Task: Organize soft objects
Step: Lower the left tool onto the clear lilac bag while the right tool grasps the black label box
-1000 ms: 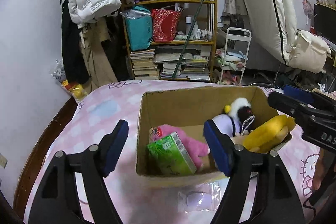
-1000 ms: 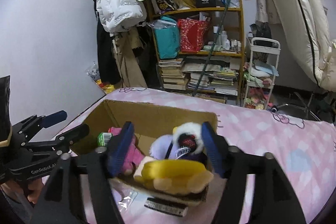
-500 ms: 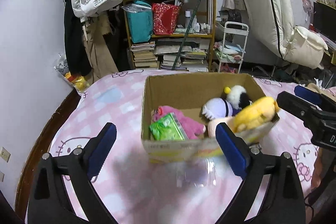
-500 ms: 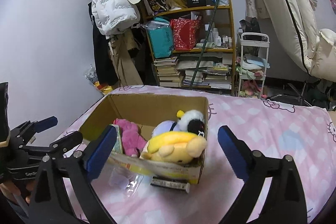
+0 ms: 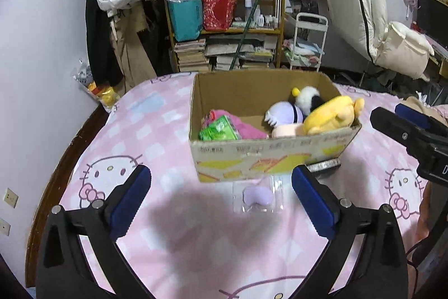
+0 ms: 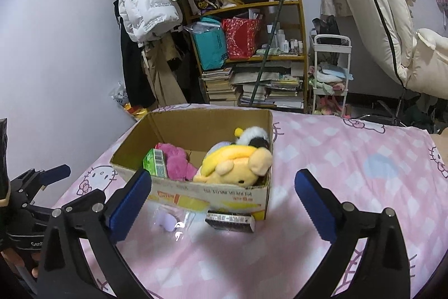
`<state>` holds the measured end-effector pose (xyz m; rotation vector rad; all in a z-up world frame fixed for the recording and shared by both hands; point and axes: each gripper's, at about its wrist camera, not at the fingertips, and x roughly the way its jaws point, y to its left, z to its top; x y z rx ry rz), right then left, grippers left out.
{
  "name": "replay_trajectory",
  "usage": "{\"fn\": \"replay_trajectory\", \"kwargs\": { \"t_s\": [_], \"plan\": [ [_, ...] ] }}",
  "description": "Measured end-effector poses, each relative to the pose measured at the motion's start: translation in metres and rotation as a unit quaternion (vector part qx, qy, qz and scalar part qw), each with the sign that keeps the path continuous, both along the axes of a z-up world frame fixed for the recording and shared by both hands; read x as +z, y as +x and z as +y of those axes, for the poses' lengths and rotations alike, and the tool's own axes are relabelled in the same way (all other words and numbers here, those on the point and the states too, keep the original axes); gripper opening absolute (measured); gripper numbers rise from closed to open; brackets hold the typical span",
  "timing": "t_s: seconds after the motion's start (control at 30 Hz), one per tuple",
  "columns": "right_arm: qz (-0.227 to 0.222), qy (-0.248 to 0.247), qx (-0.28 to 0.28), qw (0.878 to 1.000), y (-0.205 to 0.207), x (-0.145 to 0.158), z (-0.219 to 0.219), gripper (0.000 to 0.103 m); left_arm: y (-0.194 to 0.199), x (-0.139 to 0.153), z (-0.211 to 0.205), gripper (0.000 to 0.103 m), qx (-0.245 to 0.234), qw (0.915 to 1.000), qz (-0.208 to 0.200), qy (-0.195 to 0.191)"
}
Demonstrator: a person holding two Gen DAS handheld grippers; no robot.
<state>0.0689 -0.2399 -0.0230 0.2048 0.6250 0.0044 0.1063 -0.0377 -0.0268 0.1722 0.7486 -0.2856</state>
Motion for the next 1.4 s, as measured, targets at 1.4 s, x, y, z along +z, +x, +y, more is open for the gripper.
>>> {"fn": "replay_trajectory", "kwargs": {
  "t_s": [1.4],
  "plan": [
    [0.152, 0.028, 0.012, 0.988, 0.058, -0.094, -0.01, 0.103, 0.062, -0.111, -0.048, 0.099, -0.037, 0.9881, 0.145, 0.034]
  ]
}}
